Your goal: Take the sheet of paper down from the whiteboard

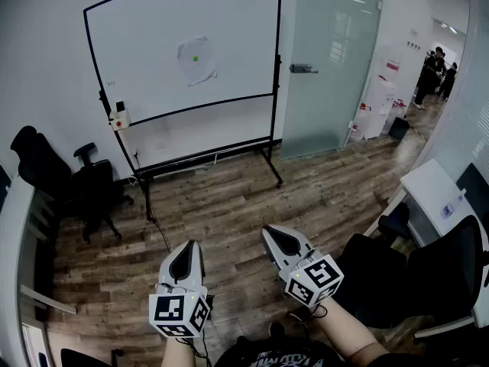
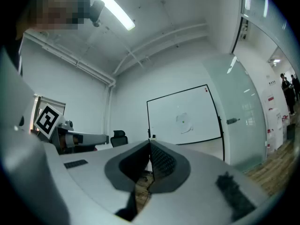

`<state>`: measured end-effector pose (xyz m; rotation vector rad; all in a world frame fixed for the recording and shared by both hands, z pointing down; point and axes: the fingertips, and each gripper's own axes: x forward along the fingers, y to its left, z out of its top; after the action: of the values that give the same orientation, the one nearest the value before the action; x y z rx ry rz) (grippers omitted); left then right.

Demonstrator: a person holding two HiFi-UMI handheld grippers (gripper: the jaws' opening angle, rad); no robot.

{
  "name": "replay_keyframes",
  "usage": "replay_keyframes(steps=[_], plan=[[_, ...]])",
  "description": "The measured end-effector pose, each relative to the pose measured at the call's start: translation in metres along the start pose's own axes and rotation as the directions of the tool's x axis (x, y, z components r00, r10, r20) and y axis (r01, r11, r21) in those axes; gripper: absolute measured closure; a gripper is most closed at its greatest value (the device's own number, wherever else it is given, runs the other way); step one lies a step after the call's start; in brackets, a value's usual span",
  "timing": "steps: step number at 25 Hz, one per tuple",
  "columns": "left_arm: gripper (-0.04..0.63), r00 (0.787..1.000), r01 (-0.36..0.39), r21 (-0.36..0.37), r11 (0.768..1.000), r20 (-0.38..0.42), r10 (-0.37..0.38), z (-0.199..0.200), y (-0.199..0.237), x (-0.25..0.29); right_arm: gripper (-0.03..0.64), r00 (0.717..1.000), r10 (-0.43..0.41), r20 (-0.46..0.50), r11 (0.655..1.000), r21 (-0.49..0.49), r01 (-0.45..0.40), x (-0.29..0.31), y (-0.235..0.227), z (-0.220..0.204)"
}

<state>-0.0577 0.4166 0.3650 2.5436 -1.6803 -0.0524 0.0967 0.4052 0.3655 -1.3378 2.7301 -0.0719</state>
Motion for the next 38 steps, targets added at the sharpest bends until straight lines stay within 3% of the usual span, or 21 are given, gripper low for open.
replay_keyframes(steps=[11, 21, 26, 31, 38], plan=[[0.589, 0.999, 0.054, 0.014, 0.998, -0.004, -0.054, -0.001, -0.015, 0.004, 0.601, 1.000, -0.005, 0.006, 1.000, 0.026, 0.005, -0.003, -0.001, 0.003], [0.589, 0.999, 0.024, -0.022, 0.999, -0.026, -0.025, -0.013, 0.002, -0.010, 0.601, 1.000, -0.003, -0.012, 1.000, 0.022, 0.004, 0.014, 0.011, -0.005], [0.589, 0.999, 0.004, -0.031, 1.000, -0.044, -0.005, -0.022, 0.018, -0.023, 0.601, 0.999, 0.024, 0.024, 0.999, 0.037, -0.025, 0.023, 0.027, -0.004], [0.589, 0.998, 0.027, -0.045, 0.999, -0.052, -0.030, -0.029, 0.029, -0.033, 0.601, 0.999, 0.029, 0.044, 0.997, 0.066, -0.032, 0.027, 0.041, -0.008], [0.589, 0.998, 0.013, -0.048, 0.999, -0.055, -0.015, -0.034, 0.037, -0.021, 0.601, 0.999, 0.037, 0.018, 0.998, 0.056, -0.038, 0.038, 0.029, -0.019]])
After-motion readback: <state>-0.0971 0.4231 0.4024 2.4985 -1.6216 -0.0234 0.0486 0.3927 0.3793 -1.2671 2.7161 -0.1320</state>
